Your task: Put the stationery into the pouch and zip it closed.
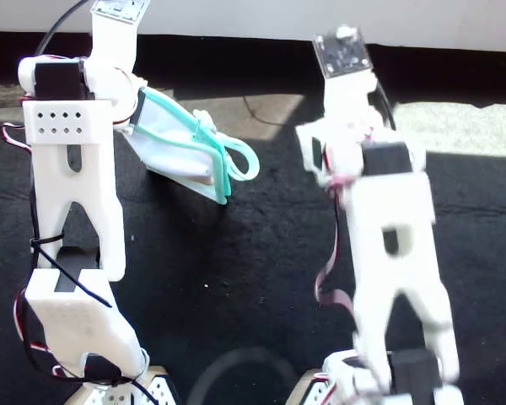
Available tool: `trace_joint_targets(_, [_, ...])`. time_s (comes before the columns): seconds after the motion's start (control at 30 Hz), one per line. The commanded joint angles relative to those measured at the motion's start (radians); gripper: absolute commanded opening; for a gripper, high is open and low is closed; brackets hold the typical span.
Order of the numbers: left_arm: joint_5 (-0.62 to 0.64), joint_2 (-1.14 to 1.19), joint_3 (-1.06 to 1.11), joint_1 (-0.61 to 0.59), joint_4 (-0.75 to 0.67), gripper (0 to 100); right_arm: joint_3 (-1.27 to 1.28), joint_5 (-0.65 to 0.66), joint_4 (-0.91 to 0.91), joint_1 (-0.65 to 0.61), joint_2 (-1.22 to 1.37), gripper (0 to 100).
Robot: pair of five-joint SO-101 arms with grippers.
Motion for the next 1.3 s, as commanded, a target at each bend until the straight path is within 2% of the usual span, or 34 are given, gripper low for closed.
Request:
trace_joint_targets(0.0, [-0.009,0.038,0.001,0.015,-0.008,1,-0.050,-0.003,-0.117,-0.104,-0.177,0.5])
trace_joint_targets(0.23, [-0.009,0.041,0.001,0.015,-0.008,1,-0.051,-0.003,-0.314,-0.348,-0.229,0.5])
trace_joint_targets(0.37, [-0.009,0.041,0.001,0.015,-0.008,1,-0.047,-0.005,-0.392,-0.427,-0.186,0.5])
trace_joint_targets(0.53, [-0.009,0.041,0.001,0.015,-0.008,1,-0.111,-0.012,-0.424,-0.443,-0.062,0.5])
trace_joint_targets(0.67, [-0.009,0.041,0.001,0.015,-0.008,1,-0.200,-0.138,-0.432,-0.443,0.027,0.5])
trace_joint_targets(0.77, [-0.009,0.041,0.001,0.015,-0.008,1,-0.239,-0.186,-0.429,-0.441,0.084,0.5])
trace_joint_targets(1.27, [-0.009,0.038,0.001,0.008,-0.008,1,-0.237,-0.190,-0.426,-0.438,0.269,0.5])
